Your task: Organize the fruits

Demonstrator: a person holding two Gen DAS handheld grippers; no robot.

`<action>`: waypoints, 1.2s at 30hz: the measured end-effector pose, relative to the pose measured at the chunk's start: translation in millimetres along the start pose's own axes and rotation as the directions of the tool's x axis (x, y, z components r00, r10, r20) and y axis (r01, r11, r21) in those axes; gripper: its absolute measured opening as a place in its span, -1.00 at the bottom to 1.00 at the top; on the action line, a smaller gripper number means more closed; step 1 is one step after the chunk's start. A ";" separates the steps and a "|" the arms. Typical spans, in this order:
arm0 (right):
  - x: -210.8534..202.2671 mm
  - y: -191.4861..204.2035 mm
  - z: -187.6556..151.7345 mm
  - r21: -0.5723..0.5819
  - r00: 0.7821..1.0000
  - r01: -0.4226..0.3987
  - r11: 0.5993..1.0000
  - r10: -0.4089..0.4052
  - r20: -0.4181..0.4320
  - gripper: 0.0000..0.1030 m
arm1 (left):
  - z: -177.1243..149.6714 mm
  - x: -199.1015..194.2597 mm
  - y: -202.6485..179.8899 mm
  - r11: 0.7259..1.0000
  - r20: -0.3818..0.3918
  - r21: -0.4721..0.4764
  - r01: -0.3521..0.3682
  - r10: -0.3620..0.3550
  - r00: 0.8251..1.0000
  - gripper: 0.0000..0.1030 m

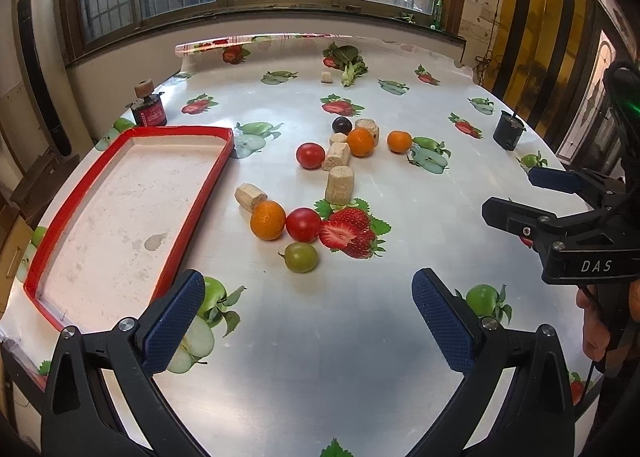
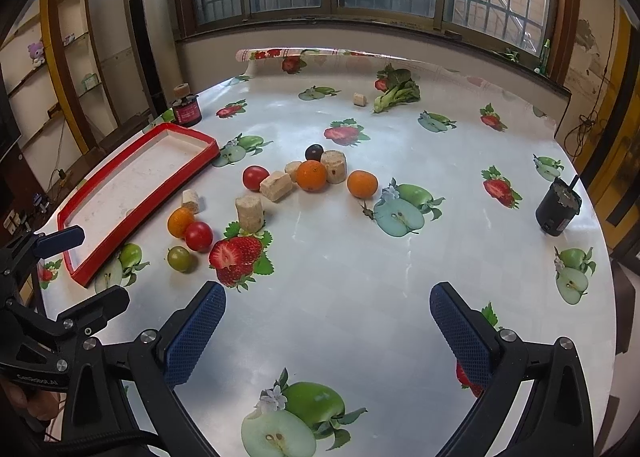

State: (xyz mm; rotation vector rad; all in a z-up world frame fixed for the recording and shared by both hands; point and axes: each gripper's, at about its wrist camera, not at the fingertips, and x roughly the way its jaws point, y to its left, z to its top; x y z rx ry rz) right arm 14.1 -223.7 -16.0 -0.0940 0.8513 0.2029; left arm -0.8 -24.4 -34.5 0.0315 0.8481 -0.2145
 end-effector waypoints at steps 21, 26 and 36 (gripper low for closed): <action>81.0 -27.9 32.5 0.019 0.996 -0.081 0.997 0.081 -0.036 0.52 | 8.5 72.1 16.3 0.990 -0.162 -0.090 0.111 -0.125 0.979 0.50; 114.3 -44.8 47.1 0.060 0.996 -0.073 0.995 0.077 -0.055 0.42 | 8.0 87.4 20.3 0.991 -0.183 -0.090 0.097 -0.112 0.977 0.29; 150.4 -49.6 66.8 0.057 0.993 -0.104 0.993 0.107 -0.055 0.05 | 12.0 92.4 19.3 0.993 -0.153 -0.058 0.104 -0.112 0.982 -0.39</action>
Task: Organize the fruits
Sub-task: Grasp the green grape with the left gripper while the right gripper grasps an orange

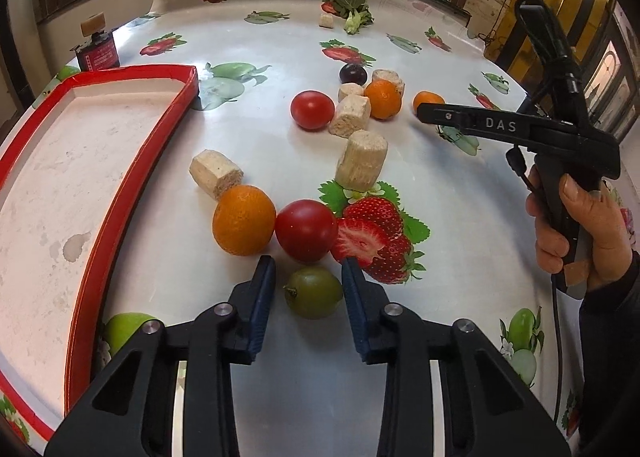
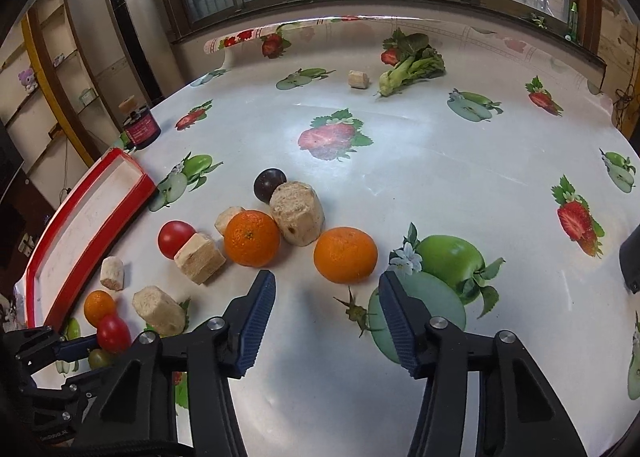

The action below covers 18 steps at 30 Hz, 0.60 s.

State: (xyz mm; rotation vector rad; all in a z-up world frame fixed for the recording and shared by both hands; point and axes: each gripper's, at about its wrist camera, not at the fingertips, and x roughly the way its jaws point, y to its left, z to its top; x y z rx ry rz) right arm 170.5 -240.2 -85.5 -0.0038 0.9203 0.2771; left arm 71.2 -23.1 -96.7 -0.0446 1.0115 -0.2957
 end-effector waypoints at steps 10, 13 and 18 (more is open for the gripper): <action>6.3 -5.5 -3.3 0.037 1.000 0.015 0.999 -0.014 -0.003 -0.33 | -2.6 -4.1 6.2 0.998 0.006 -0.028 0.051 -0.051 0.999 -0.53; -13.5 0.5 -12.1 0.050 1.000 -0.007 0.999 0.007 0.007 -0.33 | -4.9 -9.1 6.1 0.997 0.009 -0.036 0.067 -0.066 0.998 -0.53; -48.0 20.7 -27.8 0.044 0.998 -0.055 0.998 0.054 0.032 -0.33 | -8.6 -24.0 4.4 0.996 0.031 -0.034 0.079 -0.077 0.997 -0.52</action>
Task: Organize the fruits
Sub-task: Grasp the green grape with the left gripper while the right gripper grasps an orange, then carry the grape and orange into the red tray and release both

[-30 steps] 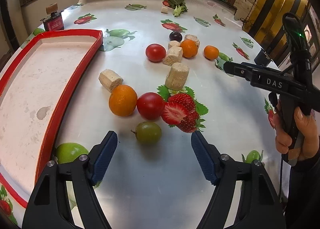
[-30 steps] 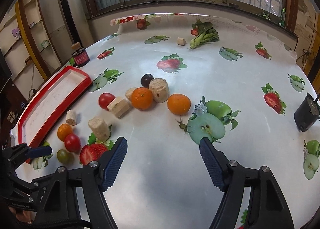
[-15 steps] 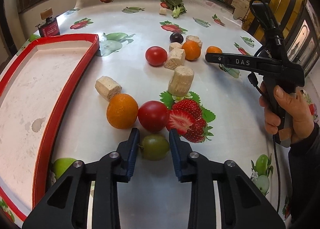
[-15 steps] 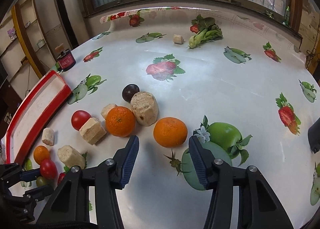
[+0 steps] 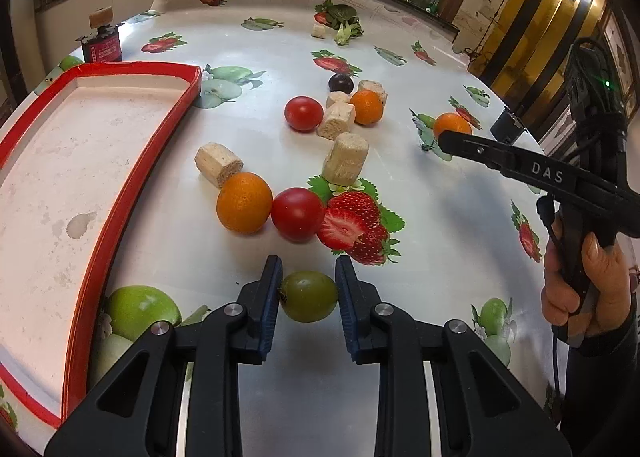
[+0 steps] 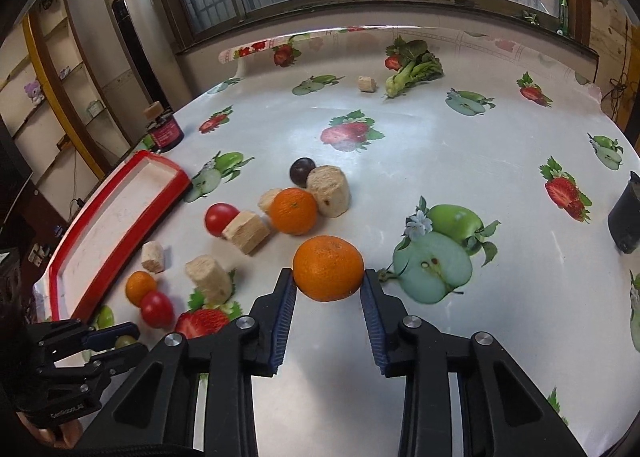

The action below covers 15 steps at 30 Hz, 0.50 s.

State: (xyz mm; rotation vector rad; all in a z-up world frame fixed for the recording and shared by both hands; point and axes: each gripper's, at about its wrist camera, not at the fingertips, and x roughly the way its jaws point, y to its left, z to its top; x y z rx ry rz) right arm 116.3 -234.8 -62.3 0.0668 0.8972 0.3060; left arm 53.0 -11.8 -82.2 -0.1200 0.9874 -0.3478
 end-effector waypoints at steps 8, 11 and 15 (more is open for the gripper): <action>-29.5 33.6 -18.3 -0.012 0.998 -0.061 0.998 0.061 0.021 -0.33 | -3.7 -33.3 5.7 1.000 0.058 -0.003 -0.027 0.027 0.998 -0.52; -35.8 46.2 -21.0 -0.028 0.997 -0.074 0.997 0.075 0.027 -0.34 | -5.4 -43.1 13.4 0.999 0.073 -0.013 -0.042 0.042 0.996 -0.52; -40.7 63.0 -22.8 -0.044 0.994 -0.102 0.994 0.104 0.029 -0.34 | -6.7 -53.7 26.1 0.997 0.090 -0.030 -0.072 0.074 0.993 -0.52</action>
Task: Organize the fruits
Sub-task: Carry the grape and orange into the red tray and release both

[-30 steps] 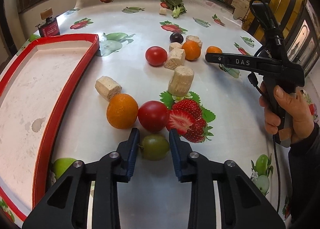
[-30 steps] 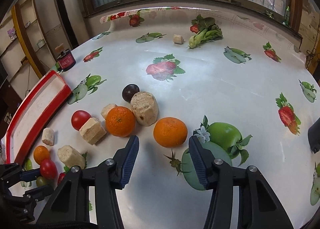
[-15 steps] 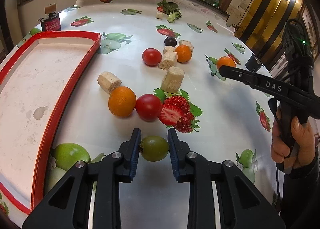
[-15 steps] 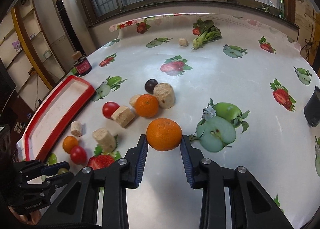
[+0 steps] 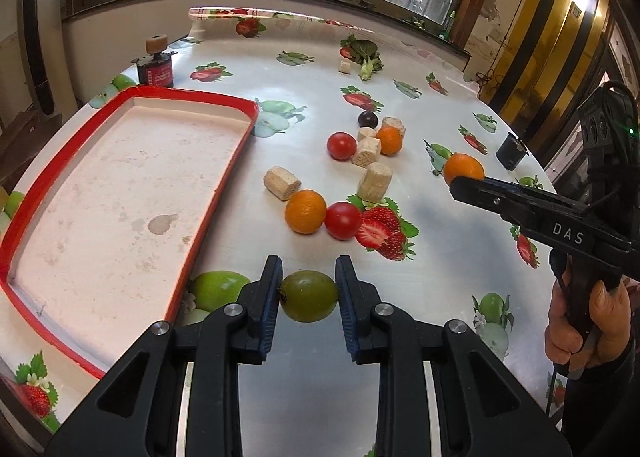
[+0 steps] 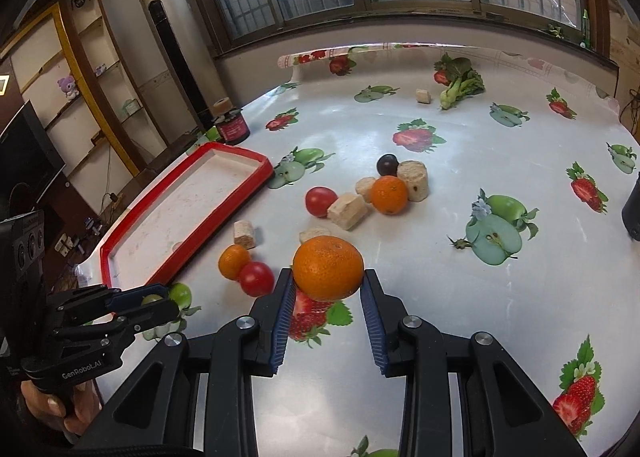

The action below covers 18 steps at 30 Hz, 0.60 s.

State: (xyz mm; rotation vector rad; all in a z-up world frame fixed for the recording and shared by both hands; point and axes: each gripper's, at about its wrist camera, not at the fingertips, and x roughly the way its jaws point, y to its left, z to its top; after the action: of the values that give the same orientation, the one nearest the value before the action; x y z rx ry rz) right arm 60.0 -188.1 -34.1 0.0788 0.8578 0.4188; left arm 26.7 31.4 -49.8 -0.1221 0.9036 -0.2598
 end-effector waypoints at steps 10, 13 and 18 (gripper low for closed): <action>10.2 57.0 2.0 -0.069 0.996 -0.087 0.994 0.086 -0.013 -0.34 | 1.5 -16.0 43.1 0.996 0.032 -0.063 -0.069 0.071 0.997 -0.52; 15.5 74.5 3.0 -0.084 0.993 -0.118 0.989 0.117 -0.018 -0.34 | 3.5 -19.3 58.7 0.993 0.039 -0.084 -0.087 0.090 0.995 -0.52; 27.4 100.9 6.9 -0.109 0.987 -0.160 0.981 0.157 -0.035 -0.34 | 6.0 -23.6 85.0 0.986 0.048 -0.118 -0.115 0.122 0.991 -0.52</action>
State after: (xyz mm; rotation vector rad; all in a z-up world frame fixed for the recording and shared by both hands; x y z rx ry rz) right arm 48.1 -84.3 -25.6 0.0385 0.8547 0.6177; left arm 32.1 119.6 -46.4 -0.1807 0.8681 -0.0930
